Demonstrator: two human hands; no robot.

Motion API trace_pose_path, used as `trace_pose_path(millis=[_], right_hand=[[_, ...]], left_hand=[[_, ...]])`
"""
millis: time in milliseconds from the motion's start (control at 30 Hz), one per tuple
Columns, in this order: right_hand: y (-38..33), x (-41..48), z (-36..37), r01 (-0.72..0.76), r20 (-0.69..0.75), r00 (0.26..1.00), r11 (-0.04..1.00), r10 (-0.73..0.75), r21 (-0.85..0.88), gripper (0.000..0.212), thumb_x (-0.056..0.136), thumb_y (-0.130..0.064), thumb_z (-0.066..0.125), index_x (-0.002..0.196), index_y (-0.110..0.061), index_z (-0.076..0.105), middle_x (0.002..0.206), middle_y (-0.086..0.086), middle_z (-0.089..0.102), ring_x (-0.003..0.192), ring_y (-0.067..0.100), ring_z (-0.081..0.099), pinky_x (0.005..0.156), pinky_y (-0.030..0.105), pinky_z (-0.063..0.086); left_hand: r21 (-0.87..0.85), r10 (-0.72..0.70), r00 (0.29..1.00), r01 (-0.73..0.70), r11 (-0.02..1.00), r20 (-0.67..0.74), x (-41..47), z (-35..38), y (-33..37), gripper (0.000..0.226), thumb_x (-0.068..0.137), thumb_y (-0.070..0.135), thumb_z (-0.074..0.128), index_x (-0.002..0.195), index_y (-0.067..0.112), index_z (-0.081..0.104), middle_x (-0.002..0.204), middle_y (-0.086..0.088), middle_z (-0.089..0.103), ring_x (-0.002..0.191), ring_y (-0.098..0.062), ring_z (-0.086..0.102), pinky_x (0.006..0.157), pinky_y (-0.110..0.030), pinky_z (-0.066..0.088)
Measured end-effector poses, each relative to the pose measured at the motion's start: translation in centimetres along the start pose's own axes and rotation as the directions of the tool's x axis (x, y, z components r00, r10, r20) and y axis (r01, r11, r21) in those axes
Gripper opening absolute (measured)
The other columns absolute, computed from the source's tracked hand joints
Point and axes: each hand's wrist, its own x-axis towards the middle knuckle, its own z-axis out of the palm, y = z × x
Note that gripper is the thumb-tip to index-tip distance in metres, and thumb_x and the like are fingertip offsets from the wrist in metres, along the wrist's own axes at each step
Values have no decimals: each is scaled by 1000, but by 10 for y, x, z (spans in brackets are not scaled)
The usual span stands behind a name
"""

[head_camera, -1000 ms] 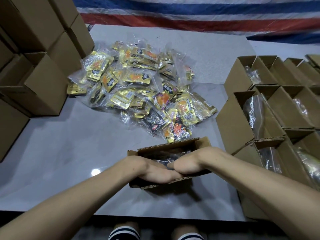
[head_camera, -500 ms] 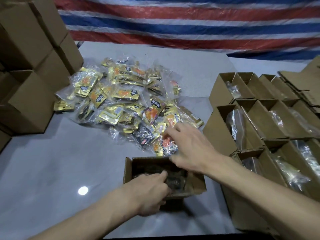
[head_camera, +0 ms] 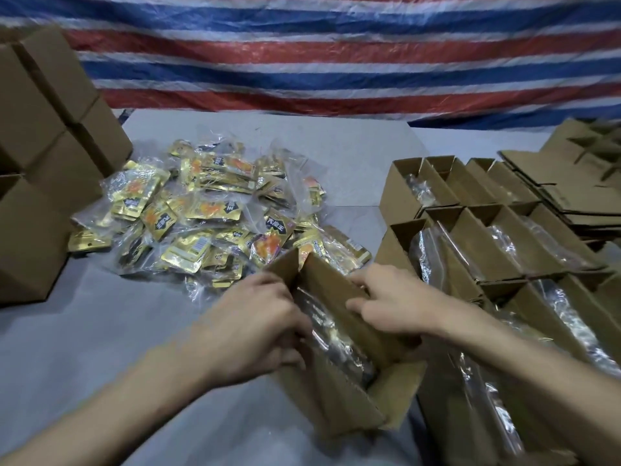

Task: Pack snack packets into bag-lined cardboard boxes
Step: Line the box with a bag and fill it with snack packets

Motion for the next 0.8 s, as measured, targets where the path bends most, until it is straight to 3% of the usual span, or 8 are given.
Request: trace_pose_path(millis=[100, 167, 233, 300, 433, 600, 667, 800], right_hand=[[12, 10, -41, -78, -140, 986, 992, 92, 99, 12, 93, -24, 60, 100, -22, 69, 91, -1, 71, 87, 20, 67, 72, 28, 55], [19, 25, -66, -117, -236, 960, 981, 152, 156, 28, 92, -16, 59, 118, -10, 67, 111, 9, 72, 100, 26, 68, 85, 37, 57], [25, 43, -87, -139, -296, 933, 964, 204, 227, 25, 91, -11, 57, 113, -3, 66, 103, 15, 69, 90, 28, 68, 75, 35, 57], [30, 61, -103, -162, -336, 907, 948, 252, 274, 11, 88, -10, 56, 96, -6, 63, 85, 11, 62, 77, 27, 63, 59, 29, 47], [43, 92, -124, -203, -390, 867, 935, 309, 289, 5, 82, -8, 52, 85, -8, 56, 80, 12, 58, 81, 31, 62, 61, 30, 43], [65, 127, -138, -235, -426, 841, 935, 333, 267, 14, 81, -7, 49, 90, -5, 60, 85, 15, 60, 86, 33, 64, 65, 31, 45], [78, 141, -144, -238, -462, 825, 941, 327, 241, 6, 82, -7, 50, 86, -8, 55, 81, 11, 55, 82, 31, 59, 61, 30, 41], [111, 170, -148, -236, -567, 771, 957, 290, 168, 4, 84, -10, 53, 85, -14, 52, 79, 5, 54, 78, 26, 57, 56, 30, 36]], left_hand=[[-137, -124, 922, 78, 988, -367, 19, -19, -14, 47, 75, 47, 82, 117, 32, 70, 127, 6, 63, 134, -21, 47, 119, -52, 26], [-427, -376, 811, 175, 887, -448, 39, -27, -14, 72, 79, 46, 77, 142, 22, 52, 146, 0, 47, 137, -16, 39, 119, -40, 29], [-667, -607, 713, 265, 696, -351, 62, -32, -6, 88, 83, 56, 69, 153, 19, 30, 150, 4, 40, 133, -11, 40, 113, -30, 35], [-805, -707, 690, 327, 496, -155, 87, -34, -2, 90, 84, 65, 65, 152, 22, 24, 135, 14, 48, 115, -8, 52, 95, -27, 47], [-868, -715, 671, 458, 192, 196, 138, -43, -8, 67, 90, 62, 58, 131, 12, 39, 115, -7, 57, 93, -31, 65, 77, -47, 61], [-866, -721, 688, 408, 289, 83, 206, -46, -24, 26, 94, 27, 59, 90, 2, 51, 84, -9, 56, 80, -34, 67, 73, -56, 61], [-841, -721, 692, 412, 351, 38, 232, -40, -38, 11, 93, 8, 49, 89, 0, 55, 82, -14, 57, 89, -40, 67, 78, -58, 59], [-856, -720, 694, 384, 345, 21, 280, -16, -62, 22, 87, -4, 41, 101, -11, 58, 102, -32, 64, 93, -48, 66, 81, -58, 58]])
